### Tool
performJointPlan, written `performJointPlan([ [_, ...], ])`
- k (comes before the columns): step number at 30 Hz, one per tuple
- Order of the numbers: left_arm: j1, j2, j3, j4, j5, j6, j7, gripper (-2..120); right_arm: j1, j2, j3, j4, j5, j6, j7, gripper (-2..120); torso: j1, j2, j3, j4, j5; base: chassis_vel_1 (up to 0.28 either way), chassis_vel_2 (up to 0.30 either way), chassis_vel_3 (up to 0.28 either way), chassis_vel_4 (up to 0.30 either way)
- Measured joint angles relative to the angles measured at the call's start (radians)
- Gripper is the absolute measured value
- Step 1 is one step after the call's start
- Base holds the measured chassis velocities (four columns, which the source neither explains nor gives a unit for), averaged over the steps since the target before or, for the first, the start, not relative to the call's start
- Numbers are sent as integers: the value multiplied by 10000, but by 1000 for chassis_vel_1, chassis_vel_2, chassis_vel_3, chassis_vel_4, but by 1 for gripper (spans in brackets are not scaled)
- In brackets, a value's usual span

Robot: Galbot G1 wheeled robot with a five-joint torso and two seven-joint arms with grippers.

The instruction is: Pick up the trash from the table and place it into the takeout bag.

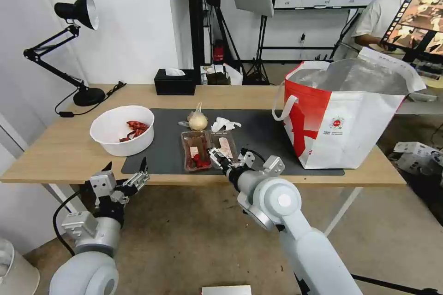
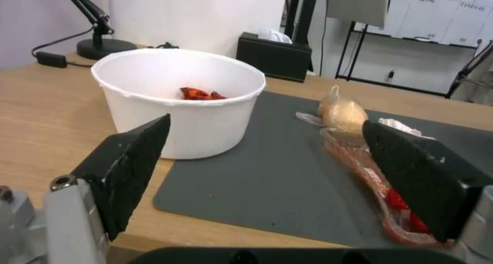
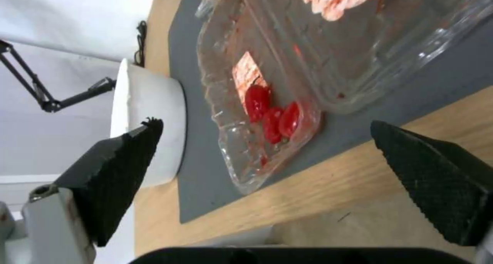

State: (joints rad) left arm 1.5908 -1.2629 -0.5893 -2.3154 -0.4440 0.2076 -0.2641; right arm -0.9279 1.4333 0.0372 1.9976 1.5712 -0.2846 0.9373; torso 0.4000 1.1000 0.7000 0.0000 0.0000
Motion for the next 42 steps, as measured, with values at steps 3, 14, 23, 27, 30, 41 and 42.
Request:
performJointPlan([
  [3, 9, 30, -4, -8, -18, 0, 0, 100, 37, 140, -1, -136, -71, -4, 16, 100, 0, 0, 0, 0, 0, 0, 0, 0, 0],
  [14, -8, 101, 27, 77, -68, 0, -1, 100, 11, 217, 247, -339, -85, -43, 40, 100, 0, 0, 0, 0, 0, 0, 0, 0, 0],
  [23, -90, 95, 100, 161, -77, -25, 0, 100, -124, 123, 493, -398, -90, -50, -71, 100, -1, 1, -1, 0, 1, 0, 0, 0, 0],
  [27, -93, 72, 112, 163, -82, -38, 0, 100, -122, 167, 592, -464, -95, -50, -117, 100, -1, 2, -1, 0, 1, 0, 0, 0, 0],
  [30, -83, 63, 113, 163, -84, -43, 0, 100, -104, 215, 633, -521, -96, -48, -117, 100, -2, 2, -1, 0, 0, 0, 0, 0, 0],
  [41, -10, 63, 87, 229, -187, -279, -84, 100, -46, 513, 750, -657, -144, -19, 27, 100, -2, 2, -1, 0, 0, 0, 0, 0, 0],
  [42, -10, 63, 87, 229, -187, -279, -84, 100, -46, 513, 750, -657, -144, -19, 27, 100, -2, 2, -1, 0, 0, 0, 0, 0, 0],
])
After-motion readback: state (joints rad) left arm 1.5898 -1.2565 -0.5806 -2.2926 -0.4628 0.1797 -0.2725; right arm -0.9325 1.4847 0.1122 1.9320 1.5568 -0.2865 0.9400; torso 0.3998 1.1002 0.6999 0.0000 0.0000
